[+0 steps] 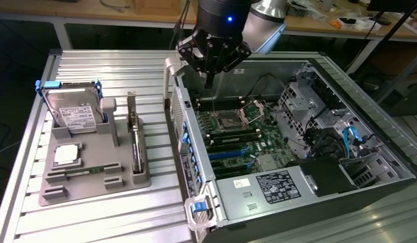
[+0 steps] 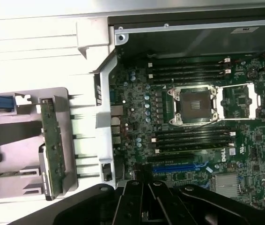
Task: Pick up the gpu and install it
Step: 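Reach for the gpu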
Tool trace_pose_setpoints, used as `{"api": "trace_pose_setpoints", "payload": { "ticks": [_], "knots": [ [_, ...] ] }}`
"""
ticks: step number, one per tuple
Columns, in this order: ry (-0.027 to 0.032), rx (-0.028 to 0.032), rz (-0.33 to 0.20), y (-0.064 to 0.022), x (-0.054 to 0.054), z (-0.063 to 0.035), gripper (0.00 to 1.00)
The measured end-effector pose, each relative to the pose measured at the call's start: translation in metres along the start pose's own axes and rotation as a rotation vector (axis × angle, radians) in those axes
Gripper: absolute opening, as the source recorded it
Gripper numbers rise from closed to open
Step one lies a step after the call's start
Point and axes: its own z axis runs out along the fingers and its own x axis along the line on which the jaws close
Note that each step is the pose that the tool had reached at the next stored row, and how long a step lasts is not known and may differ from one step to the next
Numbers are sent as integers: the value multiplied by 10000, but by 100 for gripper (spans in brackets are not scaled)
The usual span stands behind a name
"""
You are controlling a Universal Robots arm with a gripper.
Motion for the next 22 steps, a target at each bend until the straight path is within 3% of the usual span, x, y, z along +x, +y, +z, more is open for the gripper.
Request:
{"api": "trace_pose_setpoints", "payload": {
  "ticks": [18, 22],
  "knots": [
    [0, -9, 1, -62, 807, 6, 11],
    [9, -9, -39, -71, 926, 16, 11]
  ]
}}
